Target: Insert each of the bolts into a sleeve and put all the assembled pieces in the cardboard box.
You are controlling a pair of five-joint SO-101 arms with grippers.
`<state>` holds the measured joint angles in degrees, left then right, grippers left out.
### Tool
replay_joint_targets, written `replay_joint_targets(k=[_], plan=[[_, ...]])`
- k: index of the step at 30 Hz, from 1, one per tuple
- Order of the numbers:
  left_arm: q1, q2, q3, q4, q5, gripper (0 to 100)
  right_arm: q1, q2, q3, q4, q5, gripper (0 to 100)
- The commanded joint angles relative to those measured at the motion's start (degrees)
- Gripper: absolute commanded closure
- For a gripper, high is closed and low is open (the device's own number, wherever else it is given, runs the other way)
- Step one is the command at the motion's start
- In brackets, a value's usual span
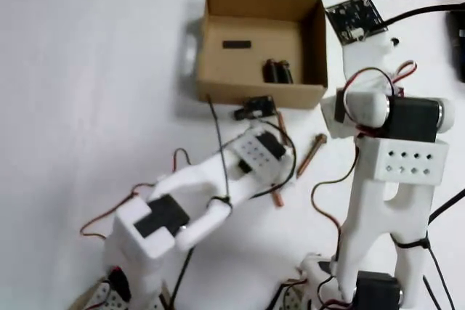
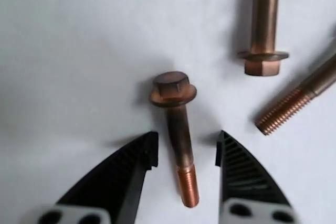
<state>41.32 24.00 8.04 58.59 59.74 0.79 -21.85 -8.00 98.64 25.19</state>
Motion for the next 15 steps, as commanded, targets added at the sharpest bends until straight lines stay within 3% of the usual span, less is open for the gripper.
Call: replay_joint_targets(k=[1, 15], plan=[[-1.9, 1.4, -2.4, -2.5, 0.2, 80, 0.1, -2.0, -0.4, -1.0, 0.0, 97.9], [-6.2, 2.7, -3.8, -2.5, 0.0, 80, 0.0, -2.0, 3.5, -1.0, 0.0, 97.9]])
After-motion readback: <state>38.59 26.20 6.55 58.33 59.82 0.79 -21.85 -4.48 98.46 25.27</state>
